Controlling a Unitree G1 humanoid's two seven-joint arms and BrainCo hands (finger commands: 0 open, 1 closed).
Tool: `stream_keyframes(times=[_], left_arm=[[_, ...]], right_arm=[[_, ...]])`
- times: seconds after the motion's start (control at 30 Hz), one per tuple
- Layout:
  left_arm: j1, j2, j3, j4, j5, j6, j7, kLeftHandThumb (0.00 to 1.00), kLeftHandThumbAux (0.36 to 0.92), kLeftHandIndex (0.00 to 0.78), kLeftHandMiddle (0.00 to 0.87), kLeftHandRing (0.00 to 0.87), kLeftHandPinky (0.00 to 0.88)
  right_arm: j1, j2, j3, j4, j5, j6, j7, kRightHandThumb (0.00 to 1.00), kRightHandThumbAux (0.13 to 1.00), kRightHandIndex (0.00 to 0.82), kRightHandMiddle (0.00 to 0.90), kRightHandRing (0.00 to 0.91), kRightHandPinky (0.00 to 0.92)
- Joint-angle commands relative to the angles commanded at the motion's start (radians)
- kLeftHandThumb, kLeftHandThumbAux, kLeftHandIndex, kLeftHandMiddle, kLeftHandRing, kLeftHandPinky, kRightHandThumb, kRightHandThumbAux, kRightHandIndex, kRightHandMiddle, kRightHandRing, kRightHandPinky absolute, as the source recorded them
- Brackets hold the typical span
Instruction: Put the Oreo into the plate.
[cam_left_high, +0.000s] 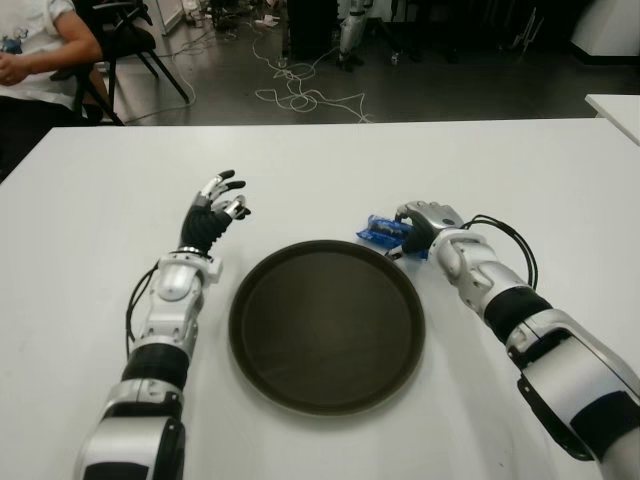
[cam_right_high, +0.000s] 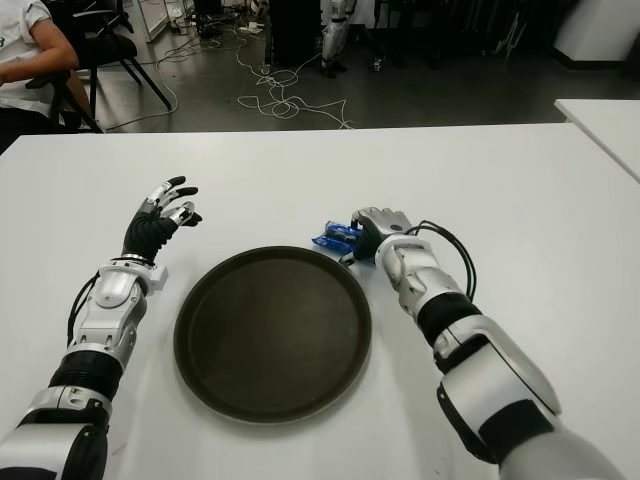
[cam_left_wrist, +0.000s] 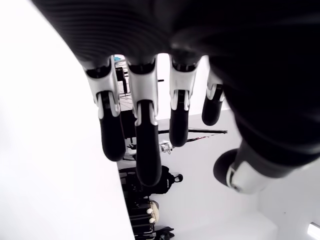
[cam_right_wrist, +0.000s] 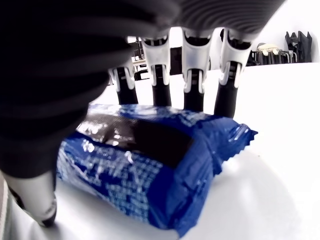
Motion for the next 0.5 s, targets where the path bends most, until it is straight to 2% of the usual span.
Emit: stream_keyframes(times=[0.13, 0.5], left_arm=[[0.001, 0.0, 0.0, -0.002, -0.001, 0.003, -0.002, 1.0, 0.646, 0.159, 0.234, 0.451, 0.358], [0.002, -0.002, 0.001, -0.002, -0.001, -0.001, -0.002, 1.0, 0.645, 0.166, 0.235, 0.453, 0.362]], right_arm=[[-0.003, 0.003, 0.001, 0.011, 0.0, -0.005, 0.004, 0.0, 0.711, 0.317, 0.351, 0.417, 0.389], [-0.007, 0.008, 0.005, 0.032, -0.004, -0.01, 0.001, 0.0, 0.688, 0.27, 0.314, 0.348, 0.333]])
